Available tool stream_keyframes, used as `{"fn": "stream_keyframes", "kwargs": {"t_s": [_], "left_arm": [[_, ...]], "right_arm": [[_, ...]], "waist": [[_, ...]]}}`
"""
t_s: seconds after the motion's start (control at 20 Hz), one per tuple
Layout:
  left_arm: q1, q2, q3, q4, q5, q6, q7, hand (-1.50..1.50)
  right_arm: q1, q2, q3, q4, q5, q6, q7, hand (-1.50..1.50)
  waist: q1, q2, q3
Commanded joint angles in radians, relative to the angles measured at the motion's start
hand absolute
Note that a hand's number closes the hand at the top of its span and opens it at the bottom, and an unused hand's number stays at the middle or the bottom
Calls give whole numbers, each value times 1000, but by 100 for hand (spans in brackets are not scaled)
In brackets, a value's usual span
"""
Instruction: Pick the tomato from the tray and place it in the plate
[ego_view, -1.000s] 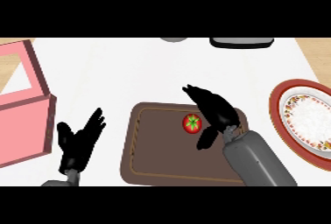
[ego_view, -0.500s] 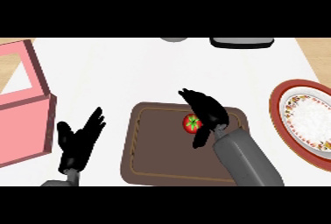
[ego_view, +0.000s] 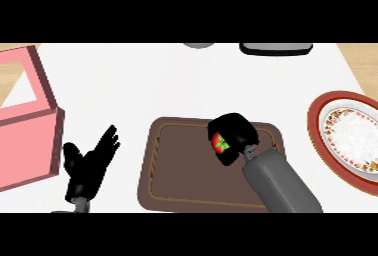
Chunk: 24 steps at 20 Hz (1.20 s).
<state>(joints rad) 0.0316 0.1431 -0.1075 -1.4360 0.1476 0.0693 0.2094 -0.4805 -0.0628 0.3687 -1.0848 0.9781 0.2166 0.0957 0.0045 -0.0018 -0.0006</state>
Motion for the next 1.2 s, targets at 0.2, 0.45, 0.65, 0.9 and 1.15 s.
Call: {"fn": "stream_keyframes", "kwargs": {"t_s": [0.2,0.45,0.65,0.9,1.15], "left_arm": [[-20,-11,8,17,-26,5,-10,0],[-16,-5,31,14,-9,14,7,0],[-17,-7,13,12,-16,2,0,0],[-42,-11,-14,6,-26,-16,4,0],[-48,-27,-27,4,-26,-13,6,0]], "right_arm": [[-81,31,-166,68,51,-186,126,150],[-97,-63,-460,77,53,-341,534,150],[-208,-138,-544,74,196,-536,773,150],[-299,-189,-600,126,414,-719,1074,150],[-330,-217,-675,152,614,-833,1261,150]], "waist": [[13,8,1],[-54,21,-1],[0,26,-6],[58,40,-4],[69,39,-2]]}}
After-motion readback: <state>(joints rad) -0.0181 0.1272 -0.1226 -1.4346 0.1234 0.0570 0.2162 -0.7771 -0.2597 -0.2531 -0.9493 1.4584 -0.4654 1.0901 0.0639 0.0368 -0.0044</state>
